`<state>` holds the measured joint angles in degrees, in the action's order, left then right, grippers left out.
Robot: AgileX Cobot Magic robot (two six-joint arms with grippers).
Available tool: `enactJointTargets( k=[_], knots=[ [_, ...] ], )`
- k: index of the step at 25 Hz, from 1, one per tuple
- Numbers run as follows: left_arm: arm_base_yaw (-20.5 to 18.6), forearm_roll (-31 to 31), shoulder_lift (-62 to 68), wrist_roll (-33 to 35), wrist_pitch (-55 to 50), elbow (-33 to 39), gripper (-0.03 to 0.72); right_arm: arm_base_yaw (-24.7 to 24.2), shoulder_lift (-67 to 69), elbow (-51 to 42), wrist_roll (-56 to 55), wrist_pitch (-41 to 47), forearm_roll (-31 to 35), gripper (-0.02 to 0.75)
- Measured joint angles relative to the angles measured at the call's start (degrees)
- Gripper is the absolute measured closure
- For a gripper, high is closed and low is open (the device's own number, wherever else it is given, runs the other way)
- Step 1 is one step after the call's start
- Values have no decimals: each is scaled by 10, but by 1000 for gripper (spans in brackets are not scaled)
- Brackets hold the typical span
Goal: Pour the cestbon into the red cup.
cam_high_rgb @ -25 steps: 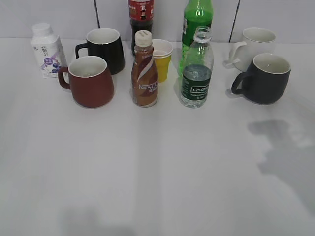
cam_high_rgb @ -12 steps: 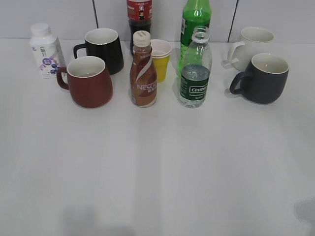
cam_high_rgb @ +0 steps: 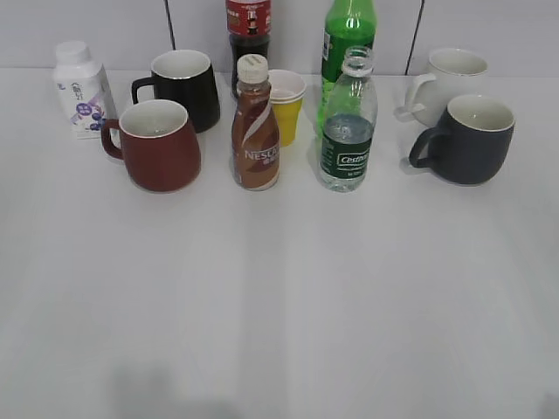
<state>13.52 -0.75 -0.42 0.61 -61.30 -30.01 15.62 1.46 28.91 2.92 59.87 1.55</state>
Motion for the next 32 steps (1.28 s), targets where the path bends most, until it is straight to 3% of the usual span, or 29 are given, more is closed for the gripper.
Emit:
enactJointTargets(
  k=[12,15,17,22,26,32],
  knots=[
    [0,-2,0,0,1,0,463,-1,4,0,-1,-4,0,236],
    [0,-2,0,0,1,0,463,-28,4,0,-1,-4,0,236],
    [-1,-2,0,0,1,0,463,-71,4,0,-1,-4,0,236],
    [-50,-2,0,0,1,0,463,-147,4,0,-1,-4,0,236],
    [-89,-2,0,0,1,0,463,-152,4,0,-1,-4,0,236],
    [-93,-2,0,0,1,0,463,-154,-18,0,-1,-4,0,236]
  ],
)
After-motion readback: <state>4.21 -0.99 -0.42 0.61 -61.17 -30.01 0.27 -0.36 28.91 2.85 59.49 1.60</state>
